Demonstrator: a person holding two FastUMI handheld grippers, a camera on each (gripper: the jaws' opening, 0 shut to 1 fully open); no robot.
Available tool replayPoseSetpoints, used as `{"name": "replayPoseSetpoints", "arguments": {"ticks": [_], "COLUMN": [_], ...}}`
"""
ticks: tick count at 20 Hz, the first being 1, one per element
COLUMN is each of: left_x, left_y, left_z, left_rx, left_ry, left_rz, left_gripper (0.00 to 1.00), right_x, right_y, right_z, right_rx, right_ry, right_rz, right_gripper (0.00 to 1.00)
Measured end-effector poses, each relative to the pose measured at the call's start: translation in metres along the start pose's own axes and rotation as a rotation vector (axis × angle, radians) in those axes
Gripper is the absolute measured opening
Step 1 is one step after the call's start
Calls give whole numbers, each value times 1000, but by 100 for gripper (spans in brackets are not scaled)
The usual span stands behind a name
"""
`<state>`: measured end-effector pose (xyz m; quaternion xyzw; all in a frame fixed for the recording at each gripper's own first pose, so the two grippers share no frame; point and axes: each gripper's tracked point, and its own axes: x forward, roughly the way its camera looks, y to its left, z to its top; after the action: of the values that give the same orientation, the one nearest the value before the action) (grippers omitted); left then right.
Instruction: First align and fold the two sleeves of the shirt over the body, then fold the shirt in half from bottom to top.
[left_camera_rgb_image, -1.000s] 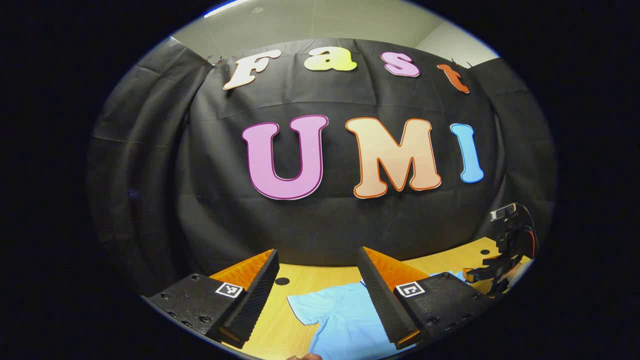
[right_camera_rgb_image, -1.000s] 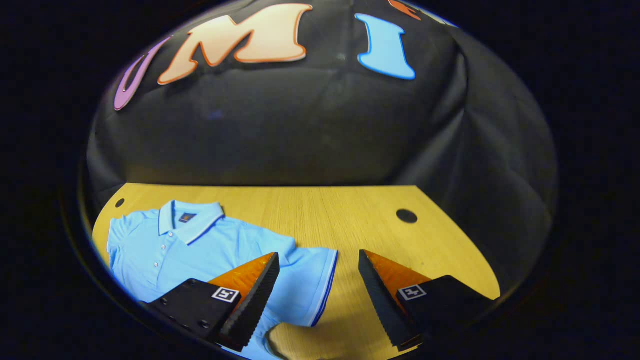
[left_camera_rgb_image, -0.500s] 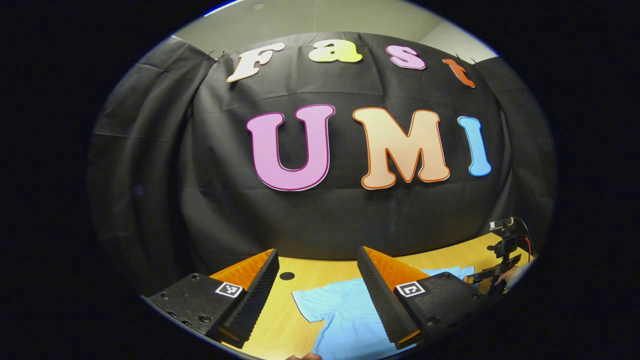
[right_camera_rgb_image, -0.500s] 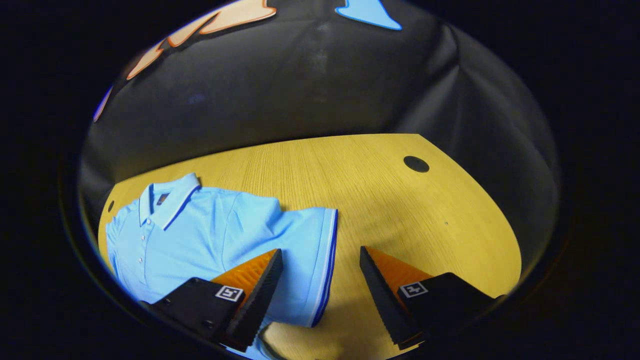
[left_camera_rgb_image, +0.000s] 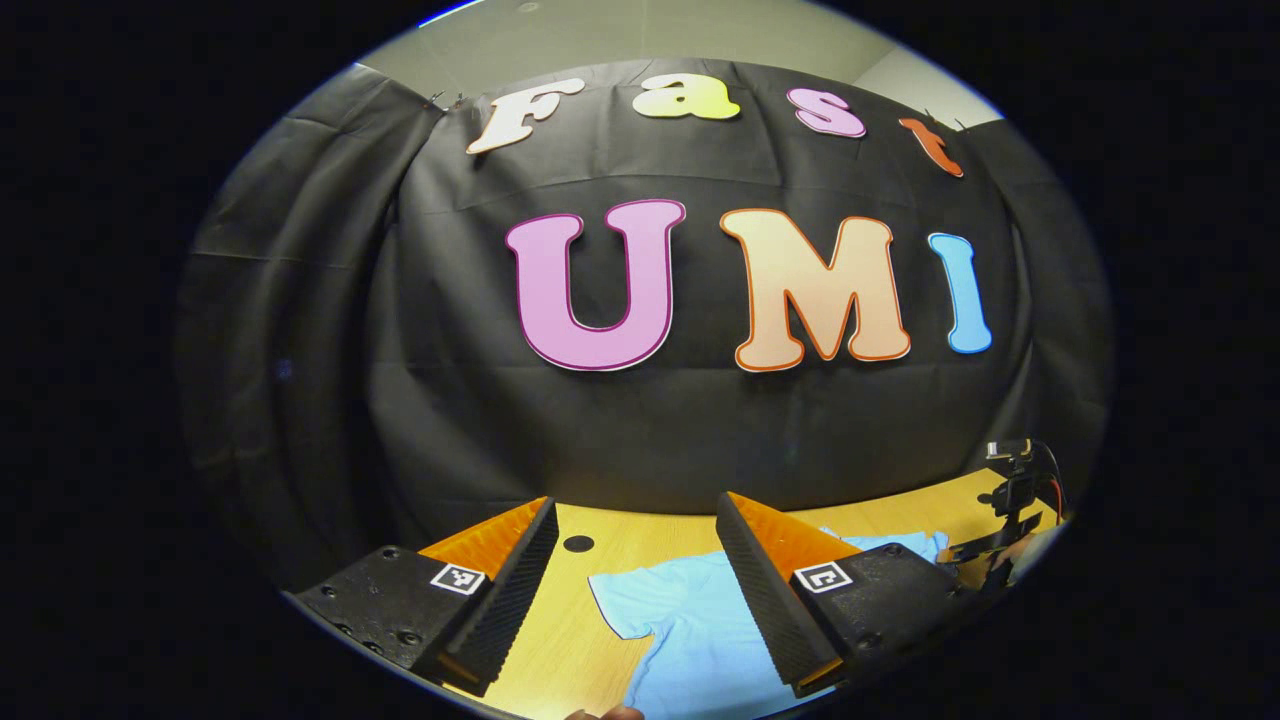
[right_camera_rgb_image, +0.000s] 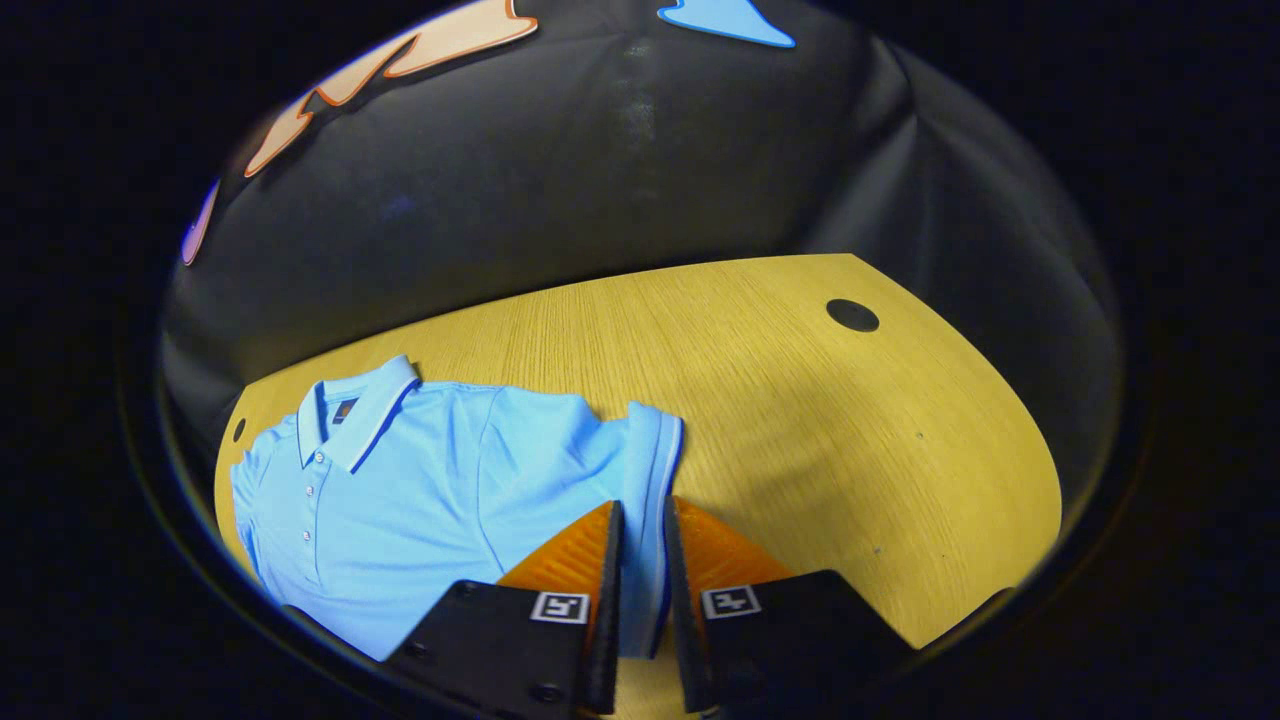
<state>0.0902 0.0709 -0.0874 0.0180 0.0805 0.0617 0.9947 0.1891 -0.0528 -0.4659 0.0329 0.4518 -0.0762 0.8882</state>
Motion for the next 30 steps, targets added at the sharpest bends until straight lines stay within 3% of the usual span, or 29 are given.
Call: {"name": "replayPoseSetpoints", "arguments": {"ticks": [1, 3, 4, 8, 15, 22, 24, 26, 27, 28, 29, 30], "left_x": [0, -2, 0, 1, 4, 10, 18, 25, 30, 36, 42, 47], "left_y": [1, 4, 4, 7, 7, 31, 42, 52, 53, 53, 51, 49], "left_z": [0, -3, -2, -6, -17, -52, -64, -76, -82, -90, -98, -105], "left_rx": [-1, -4, -5, -13, -41, -102, -117, -109, -107, -108, -108, -104], "left_ry": [3, 6, 7, 11, 44, 113, 127, 144, 152, 160, 172, 184], "left_rz": [3, 6, 7, 11, 11, 57, 84, 109, 110, 107, 103, 97], "left_gripper": [96, 96, 96, 96, 96, 97, 97, 96, 96, 96, 95, 95], "right_x": [1, -7, -4, -25, -42, -33, -38, -50, -53, -58, -64, -69], "right_y": [2, 2, 9, 48, 126, 169, 169, 168, 167, 162, 156, 150], "right_z": [0, 1, 2, 27, 20, -7, -14, -12, -10, -5, -2, 2], "right_rx": [8, 29, 44, 89, 165, 155, 155, 181, 199, 208, 208, 204], "right_ry": [-3, 6, 12, -63, -49, -3, 30, 48, 38, 22, 5, -17], "right_rz": [5, 7, 30, 140, 306, 353, 357, 388, 393, 393, 389, 384], "right_gripper": [15, 12, 3, 3, 3, 3, 16, 57, 67, 86, 96, 96]}}
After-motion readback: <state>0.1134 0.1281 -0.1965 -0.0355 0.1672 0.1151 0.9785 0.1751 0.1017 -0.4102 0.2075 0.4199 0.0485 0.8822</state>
